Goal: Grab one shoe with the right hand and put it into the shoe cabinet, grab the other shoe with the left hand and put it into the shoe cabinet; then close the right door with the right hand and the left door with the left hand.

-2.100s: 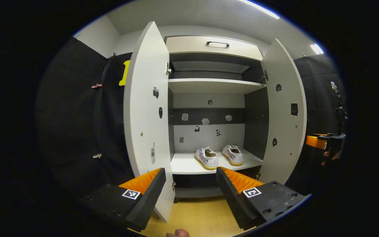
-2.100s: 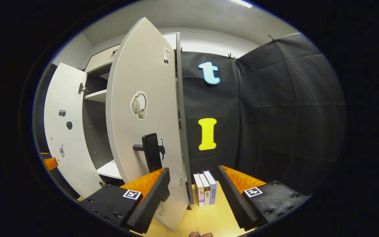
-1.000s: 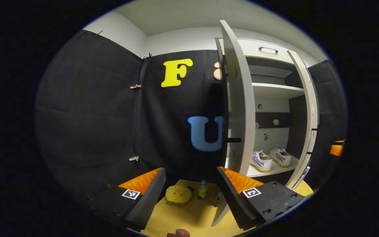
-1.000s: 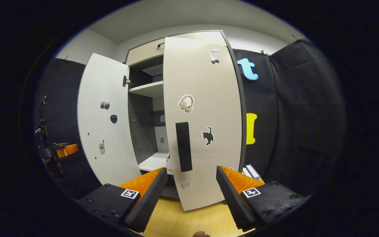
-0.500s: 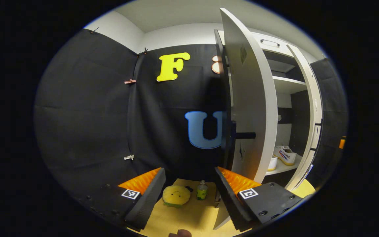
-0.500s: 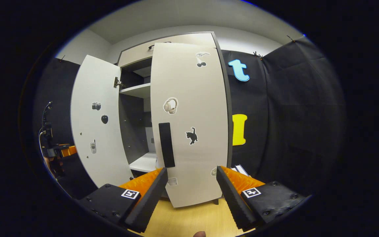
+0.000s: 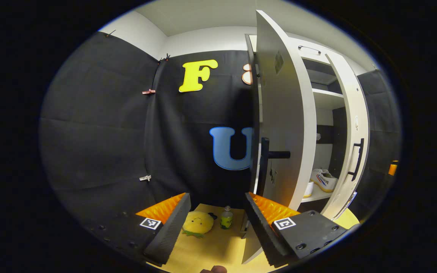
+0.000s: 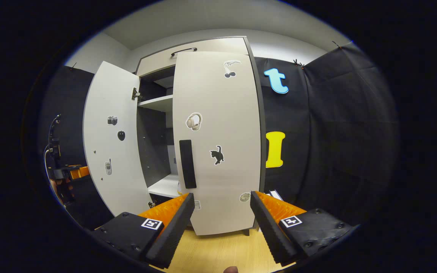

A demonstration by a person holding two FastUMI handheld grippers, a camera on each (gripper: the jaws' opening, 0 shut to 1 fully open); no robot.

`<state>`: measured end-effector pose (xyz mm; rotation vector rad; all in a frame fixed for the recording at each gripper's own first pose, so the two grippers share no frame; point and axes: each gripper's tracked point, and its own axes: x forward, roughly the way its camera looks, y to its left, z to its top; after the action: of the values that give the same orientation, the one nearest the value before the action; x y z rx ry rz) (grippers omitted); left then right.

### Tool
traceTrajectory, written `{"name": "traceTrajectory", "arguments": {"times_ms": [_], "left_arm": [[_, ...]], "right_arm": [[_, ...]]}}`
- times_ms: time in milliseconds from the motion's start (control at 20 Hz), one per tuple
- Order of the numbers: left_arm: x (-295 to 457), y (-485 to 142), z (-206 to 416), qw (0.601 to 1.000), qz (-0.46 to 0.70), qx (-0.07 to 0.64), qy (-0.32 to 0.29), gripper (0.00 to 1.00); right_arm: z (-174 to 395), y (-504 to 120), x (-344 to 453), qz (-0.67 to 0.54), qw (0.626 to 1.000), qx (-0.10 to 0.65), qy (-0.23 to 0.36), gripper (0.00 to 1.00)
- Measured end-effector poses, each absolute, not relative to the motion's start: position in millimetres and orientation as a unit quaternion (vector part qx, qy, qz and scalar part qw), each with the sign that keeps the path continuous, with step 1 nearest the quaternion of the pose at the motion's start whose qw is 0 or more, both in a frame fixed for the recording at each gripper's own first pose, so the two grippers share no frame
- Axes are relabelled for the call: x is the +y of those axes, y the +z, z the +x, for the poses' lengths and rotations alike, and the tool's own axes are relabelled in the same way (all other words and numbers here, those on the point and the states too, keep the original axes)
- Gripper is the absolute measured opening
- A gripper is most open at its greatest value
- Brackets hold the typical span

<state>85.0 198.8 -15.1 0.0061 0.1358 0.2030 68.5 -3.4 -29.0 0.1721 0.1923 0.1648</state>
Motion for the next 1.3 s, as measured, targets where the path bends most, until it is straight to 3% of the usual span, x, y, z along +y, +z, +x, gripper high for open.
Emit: {"name": "traceTrajectory", "arguments": {"times_ms": [500, 900, 1300], "left_arm": [[132, -17, 83, 0.995, -0.005, 0.071, 0.068, 0.92], [36, -6, 115, 0.998, -0.010, 0.061, -0.013, 0.93], [-14, -3, 95, 0.998, -0.002, 0.059, -0.037, 0.93]], "right_arm": [[61, -31, -36, 0.094, 0.988, 0.096, 0.075, 0.97], [55, -26, -63, 0.095, 0.989, 0.095, 0.064, 0.97], [48, -13, -71, 0.083, 0.992, 0.078, 0.058, 0.97]]}}
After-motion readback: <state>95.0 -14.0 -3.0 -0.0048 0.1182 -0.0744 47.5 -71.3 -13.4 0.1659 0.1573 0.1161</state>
